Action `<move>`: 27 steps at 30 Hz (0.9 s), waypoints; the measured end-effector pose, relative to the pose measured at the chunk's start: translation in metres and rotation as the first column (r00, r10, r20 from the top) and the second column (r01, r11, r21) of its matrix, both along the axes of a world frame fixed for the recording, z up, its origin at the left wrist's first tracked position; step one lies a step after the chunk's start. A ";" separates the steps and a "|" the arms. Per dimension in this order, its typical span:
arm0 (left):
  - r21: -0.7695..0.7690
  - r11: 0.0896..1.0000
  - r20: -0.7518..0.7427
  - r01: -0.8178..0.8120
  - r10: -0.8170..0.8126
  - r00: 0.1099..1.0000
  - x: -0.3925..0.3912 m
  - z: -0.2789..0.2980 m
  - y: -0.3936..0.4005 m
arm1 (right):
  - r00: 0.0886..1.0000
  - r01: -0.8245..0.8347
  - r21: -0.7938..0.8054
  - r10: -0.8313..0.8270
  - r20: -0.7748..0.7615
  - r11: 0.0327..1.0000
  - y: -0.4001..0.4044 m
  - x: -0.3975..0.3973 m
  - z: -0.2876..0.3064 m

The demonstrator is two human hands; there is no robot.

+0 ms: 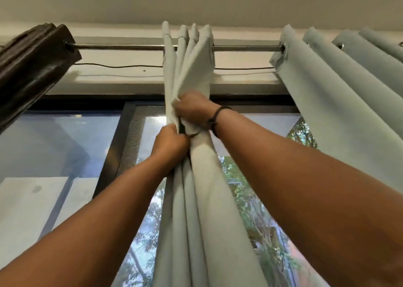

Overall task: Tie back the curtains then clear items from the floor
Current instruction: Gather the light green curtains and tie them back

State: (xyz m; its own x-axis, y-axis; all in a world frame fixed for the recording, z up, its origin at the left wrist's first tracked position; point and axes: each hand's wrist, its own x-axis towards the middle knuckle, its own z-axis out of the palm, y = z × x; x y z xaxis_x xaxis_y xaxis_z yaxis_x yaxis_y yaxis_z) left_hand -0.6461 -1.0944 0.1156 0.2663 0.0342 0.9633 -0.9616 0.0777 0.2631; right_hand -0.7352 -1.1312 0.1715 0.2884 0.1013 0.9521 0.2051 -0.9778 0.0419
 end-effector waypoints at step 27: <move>0.149 0.946 0.169 -0.289 0.263 0.950 -0.147 0.019 -0.207 | 0.996 0.030 0.277 -0.051 0.069 0.960 -0.244 -0.111 -0.027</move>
State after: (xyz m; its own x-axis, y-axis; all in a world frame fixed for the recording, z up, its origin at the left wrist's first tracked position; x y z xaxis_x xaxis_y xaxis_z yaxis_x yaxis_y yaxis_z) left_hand -0.7935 -1.3012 0.1343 0.1266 -0.0812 0.9886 -0.9675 -0.2300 0.1050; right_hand -0.8457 -1.3756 0.1448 0.2141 -0.1781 0.9604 0.1718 -0.9610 -0.2165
